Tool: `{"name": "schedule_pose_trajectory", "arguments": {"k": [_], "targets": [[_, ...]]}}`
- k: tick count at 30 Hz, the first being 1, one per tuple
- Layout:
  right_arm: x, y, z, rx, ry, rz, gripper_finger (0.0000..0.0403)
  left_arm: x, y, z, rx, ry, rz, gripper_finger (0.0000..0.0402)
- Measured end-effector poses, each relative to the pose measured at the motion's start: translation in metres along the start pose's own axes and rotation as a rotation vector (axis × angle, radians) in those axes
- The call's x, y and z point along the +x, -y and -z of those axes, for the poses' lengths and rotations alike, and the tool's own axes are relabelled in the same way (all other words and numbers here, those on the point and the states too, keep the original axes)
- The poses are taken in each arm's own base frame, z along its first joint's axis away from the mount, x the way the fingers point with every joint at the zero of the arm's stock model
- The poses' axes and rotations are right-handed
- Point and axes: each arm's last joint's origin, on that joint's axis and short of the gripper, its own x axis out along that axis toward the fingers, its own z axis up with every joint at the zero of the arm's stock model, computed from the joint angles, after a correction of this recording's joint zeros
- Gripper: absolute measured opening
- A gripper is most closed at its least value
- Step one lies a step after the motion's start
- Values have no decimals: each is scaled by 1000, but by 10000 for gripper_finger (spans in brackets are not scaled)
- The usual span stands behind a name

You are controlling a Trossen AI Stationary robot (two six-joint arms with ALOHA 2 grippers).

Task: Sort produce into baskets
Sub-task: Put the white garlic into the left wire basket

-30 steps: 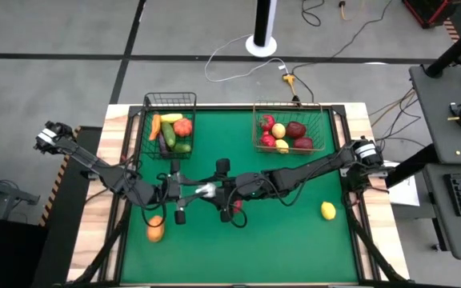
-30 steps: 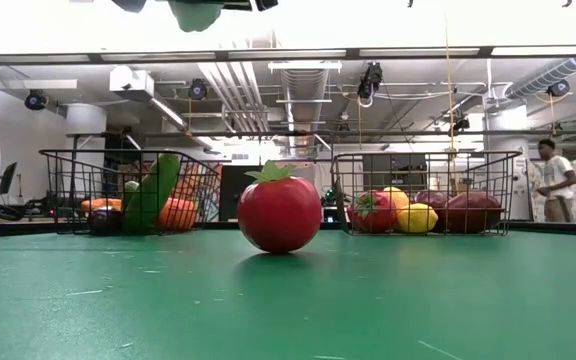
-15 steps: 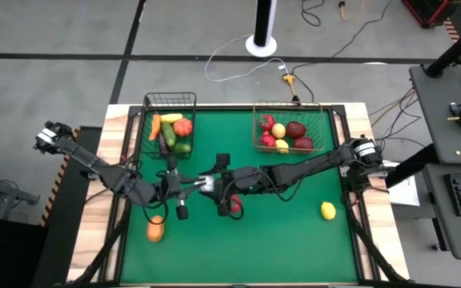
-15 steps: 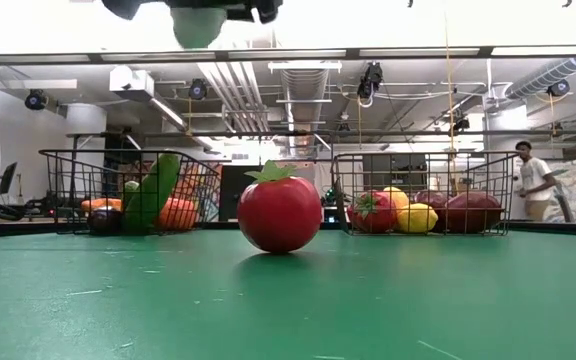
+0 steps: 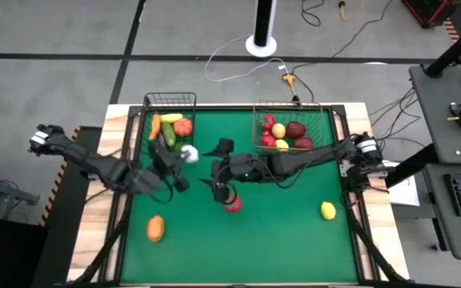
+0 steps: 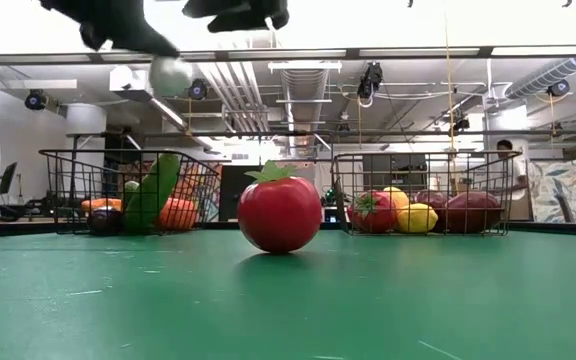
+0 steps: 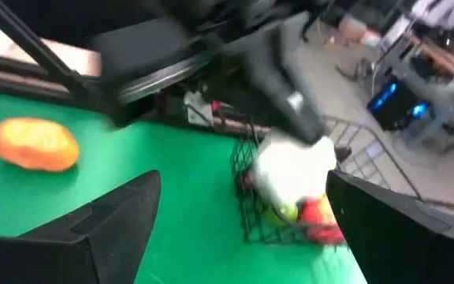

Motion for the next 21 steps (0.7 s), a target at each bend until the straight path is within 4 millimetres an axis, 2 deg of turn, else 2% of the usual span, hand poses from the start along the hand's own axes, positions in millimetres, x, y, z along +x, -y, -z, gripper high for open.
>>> {"name": "schedule_pose_trajectory", "arguments": {"k": [5,8,12,16,21], "targets": [[2,8,4,24,-54,12,354,13,-49,12,-77,-153,-180,3],[3,14,9,28,-99,20,354,25,-75,15,-195,-246,-199,3],[6,24,17,67,-151,38,354,43,-101,23,-284,-410,-154,3],[8,32,22,81,-197,50,354,55,-125,40,-268,-589,-244,5],[7,37,33,103,-290,51,354,62,-141,50,-234,-690,-310,9]]}}
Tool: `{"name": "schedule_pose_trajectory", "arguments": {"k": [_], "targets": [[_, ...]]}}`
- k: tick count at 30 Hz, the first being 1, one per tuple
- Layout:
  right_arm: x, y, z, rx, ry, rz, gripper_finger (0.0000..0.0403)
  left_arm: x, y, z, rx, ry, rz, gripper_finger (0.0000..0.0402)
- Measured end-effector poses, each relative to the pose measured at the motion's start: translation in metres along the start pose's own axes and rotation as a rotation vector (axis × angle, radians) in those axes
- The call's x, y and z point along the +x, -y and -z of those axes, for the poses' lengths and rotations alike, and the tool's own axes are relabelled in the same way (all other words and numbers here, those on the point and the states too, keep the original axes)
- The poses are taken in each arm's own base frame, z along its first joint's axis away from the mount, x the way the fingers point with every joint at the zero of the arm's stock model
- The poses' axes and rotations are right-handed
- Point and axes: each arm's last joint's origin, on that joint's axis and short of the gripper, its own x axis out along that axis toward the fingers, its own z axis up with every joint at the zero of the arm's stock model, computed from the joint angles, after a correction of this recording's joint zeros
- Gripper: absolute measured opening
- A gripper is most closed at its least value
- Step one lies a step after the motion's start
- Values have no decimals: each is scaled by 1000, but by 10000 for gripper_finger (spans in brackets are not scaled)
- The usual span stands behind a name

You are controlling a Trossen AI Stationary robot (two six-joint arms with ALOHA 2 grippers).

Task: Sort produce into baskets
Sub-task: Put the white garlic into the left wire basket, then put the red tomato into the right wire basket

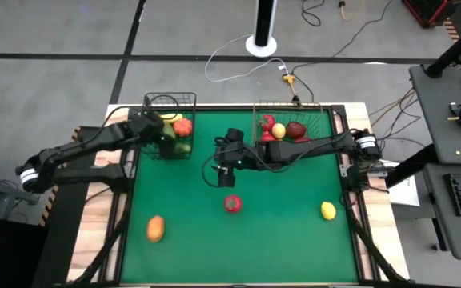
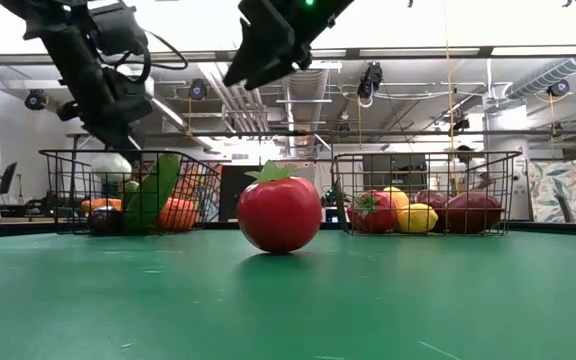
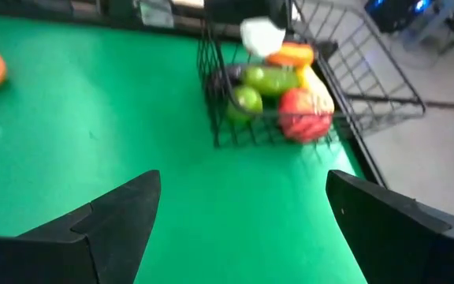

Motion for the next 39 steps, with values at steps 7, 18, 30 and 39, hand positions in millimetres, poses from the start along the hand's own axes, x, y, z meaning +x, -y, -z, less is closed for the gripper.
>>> {"name": "schedule_pose_trajectory", "arguments": {"k": [7,18,30,39], "targets": [[0,1,10,6,-97,-5,354,8,2,-3,79,-2,-37,46],[-1,2,14,66,-142,-4,354,9,9,-7,105,28,3,121],[-22,-37,37,149,-429,-288,354,-56,52,11,243,229,565,129],[-46,-95,39,87,-407,-309,354,-92,82,33,369,379,712,129]]}}
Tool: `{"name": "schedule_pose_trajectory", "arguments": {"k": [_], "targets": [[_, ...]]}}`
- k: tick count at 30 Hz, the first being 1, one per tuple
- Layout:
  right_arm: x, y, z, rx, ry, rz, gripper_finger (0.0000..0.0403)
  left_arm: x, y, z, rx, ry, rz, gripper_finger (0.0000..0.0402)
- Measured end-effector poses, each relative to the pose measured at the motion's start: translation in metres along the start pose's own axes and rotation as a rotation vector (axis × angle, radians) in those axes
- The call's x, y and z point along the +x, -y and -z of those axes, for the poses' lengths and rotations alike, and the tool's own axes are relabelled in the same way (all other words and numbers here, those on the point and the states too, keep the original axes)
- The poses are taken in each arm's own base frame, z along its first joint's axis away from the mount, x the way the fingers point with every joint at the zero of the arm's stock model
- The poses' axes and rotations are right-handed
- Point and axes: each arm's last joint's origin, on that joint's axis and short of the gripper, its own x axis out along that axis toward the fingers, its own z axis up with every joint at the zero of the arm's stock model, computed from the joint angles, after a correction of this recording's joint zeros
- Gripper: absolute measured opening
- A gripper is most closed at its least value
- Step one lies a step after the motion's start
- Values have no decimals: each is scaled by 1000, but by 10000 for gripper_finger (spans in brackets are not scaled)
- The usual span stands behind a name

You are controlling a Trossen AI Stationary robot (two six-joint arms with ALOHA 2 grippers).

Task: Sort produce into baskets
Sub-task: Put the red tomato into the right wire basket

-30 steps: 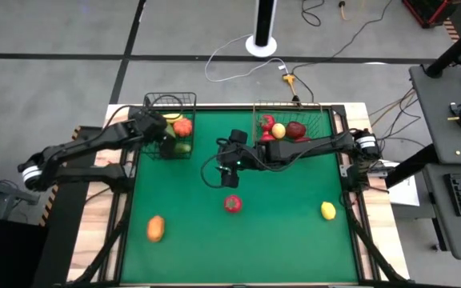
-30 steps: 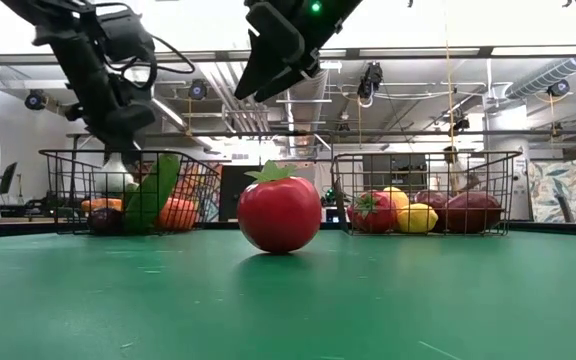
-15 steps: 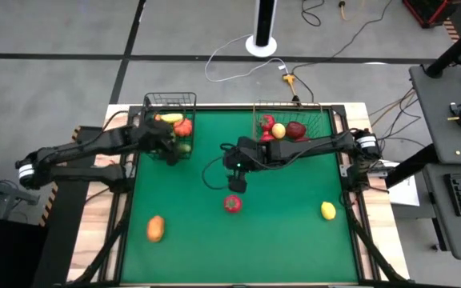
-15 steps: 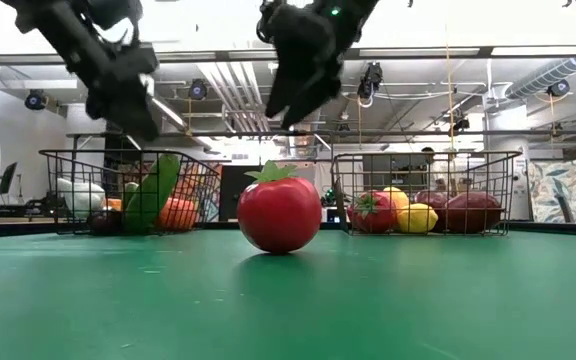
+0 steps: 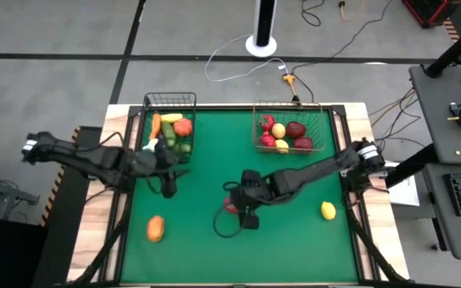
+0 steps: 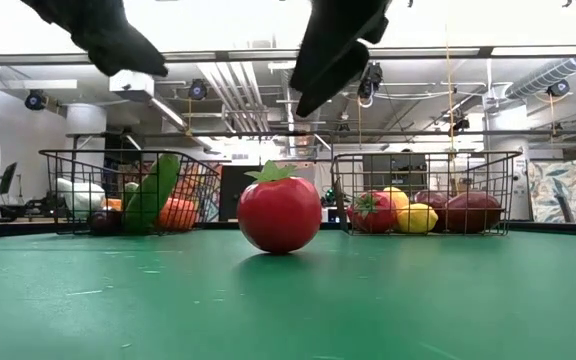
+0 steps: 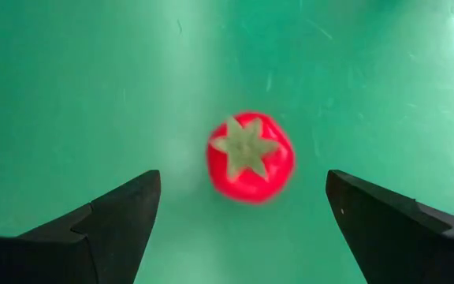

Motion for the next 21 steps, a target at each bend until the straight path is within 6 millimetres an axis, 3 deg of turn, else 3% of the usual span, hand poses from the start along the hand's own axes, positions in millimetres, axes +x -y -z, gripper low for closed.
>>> {"name": "schedule_pose_trajectory", "arguments": {"k": [7,21], "targets": [[25,-12,-2,58,38,-1,354,-1,21,2,52,31,37,129],[80,-10,13,91,-69,98,354,3,23,3,76,37,-5,128]]}}
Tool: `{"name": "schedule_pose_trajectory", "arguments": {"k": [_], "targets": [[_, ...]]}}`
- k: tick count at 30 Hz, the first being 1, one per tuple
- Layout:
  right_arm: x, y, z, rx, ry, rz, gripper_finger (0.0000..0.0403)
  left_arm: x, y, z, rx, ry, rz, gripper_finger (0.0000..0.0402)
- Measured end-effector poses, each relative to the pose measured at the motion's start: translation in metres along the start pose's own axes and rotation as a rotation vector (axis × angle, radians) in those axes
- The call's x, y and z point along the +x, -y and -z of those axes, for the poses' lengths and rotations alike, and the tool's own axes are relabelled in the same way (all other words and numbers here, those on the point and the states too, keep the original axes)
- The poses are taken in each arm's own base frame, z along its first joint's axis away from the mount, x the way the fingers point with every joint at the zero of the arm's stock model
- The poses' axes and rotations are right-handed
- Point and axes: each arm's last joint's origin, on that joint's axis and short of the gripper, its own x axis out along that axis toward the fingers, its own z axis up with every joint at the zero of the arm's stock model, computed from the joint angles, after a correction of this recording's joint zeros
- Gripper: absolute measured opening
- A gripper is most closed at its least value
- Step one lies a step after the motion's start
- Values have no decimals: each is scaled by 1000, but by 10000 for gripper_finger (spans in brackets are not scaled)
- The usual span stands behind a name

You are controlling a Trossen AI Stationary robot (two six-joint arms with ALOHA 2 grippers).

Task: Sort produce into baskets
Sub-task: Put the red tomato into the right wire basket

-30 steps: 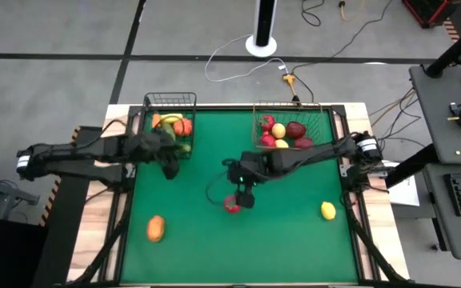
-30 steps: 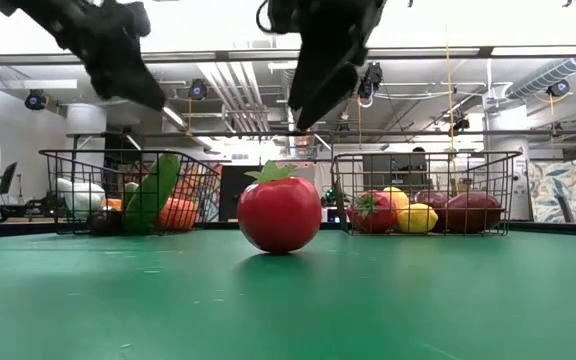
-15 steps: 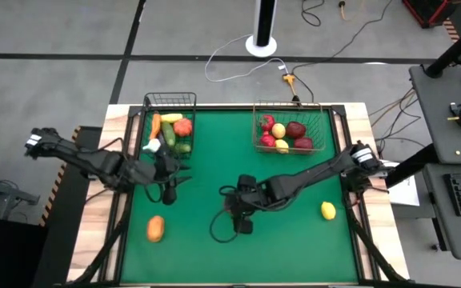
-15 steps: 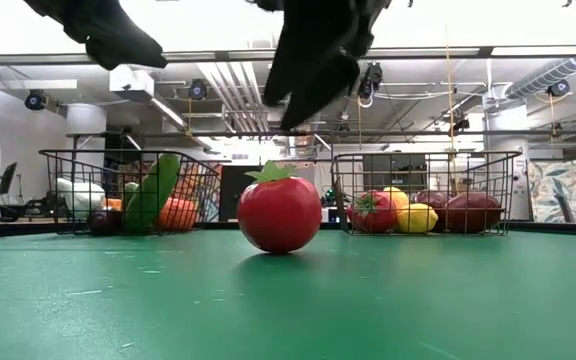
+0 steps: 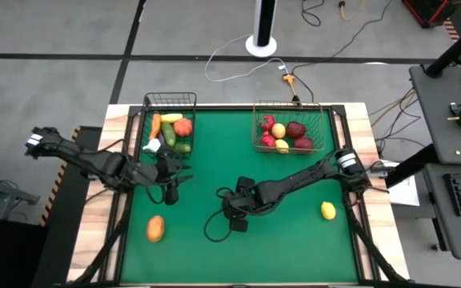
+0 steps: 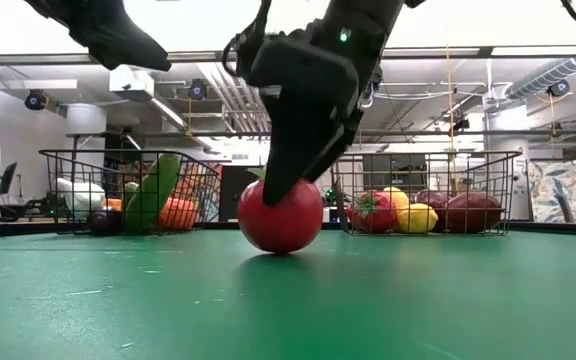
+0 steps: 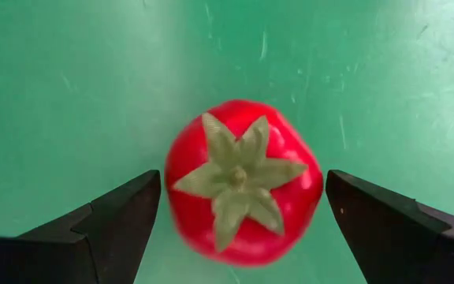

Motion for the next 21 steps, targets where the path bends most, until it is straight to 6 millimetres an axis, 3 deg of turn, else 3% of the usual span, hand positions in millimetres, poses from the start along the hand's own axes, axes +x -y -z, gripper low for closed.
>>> {"name": "schedule_pose_trajectory", "arguments": {"k": [12,21], "targets": [[16,6,0,11,4,64,351,11,5,3,25,-33,-17,120],[15,6,0,10,3,53,299,27,14,10,59,-87,-30,120]]}}
